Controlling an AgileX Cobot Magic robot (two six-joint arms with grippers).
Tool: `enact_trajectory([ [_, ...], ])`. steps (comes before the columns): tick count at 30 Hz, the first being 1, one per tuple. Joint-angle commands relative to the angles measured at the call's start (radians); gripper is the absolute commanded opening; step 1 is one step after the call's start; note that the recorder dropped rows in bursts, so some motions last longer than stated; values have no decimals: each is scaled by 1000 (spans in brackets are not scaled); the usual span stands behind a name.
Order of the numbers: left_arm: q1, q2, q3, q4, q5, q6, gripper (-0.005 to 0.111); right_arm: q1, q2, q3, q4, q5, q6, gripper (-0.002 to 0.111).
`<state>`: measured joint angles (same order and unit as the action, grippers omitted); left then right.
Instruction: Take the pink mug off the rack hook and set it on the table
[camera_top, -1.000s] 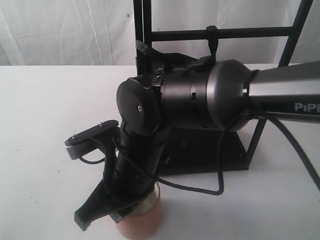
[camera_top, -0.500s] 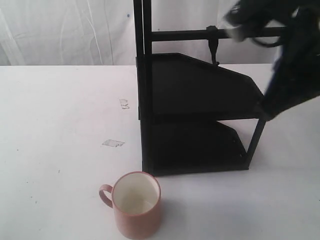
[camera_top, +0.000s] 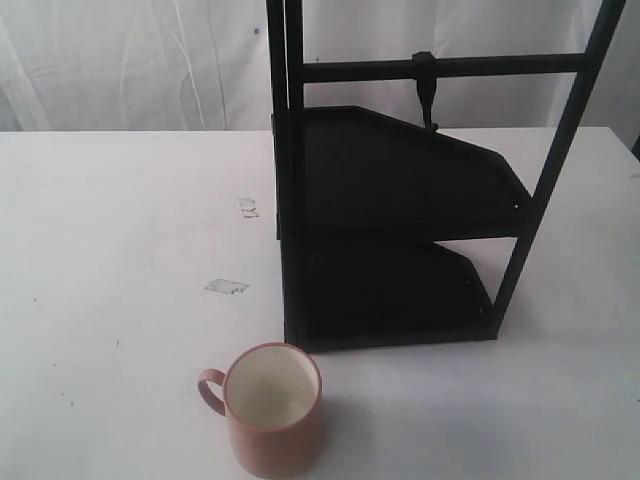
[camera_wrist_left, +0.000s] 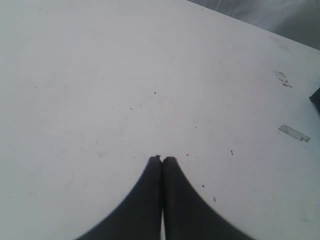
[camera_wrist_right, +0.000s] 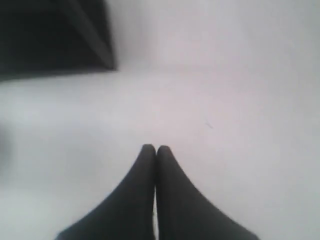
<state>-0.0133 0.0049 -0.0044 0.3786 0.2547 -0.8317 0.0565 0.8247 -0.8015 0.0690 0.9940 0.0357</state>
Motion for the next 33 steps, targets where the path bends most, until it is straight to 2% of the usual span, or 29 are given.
enact_trajectory([
  [1, 1, -4, 4, -5, 1, -3, 0, -8, -283, 97, 157, -312, -116, 0],
  [5, 1, -4, 4, -5, 1, -3, 0, -8, -512, 111, 11, -385, -122, 0],
  [9, 1, -4, 4, -5, 1, -3, 0, -8, -669, 125, -148, -337, -118, 0],
  [15, 1, -4, 4, -5, 1, -3, 0, -8, -809, 128, -152, -232, -110, 0],
  [26, 1, -4, 4, -5, 1, -3, 0, -8, -825, 124, -148, -274, -110, 0],
  [30, 1, -4, 4, -5, 1, -3, 0, -38, -825, 236, -126, -691, -109, 0],
  [33, 1, -4, 4, -5, 1, -3, 0, -60, -825, 416, -137, -1259, -152, 0],
])
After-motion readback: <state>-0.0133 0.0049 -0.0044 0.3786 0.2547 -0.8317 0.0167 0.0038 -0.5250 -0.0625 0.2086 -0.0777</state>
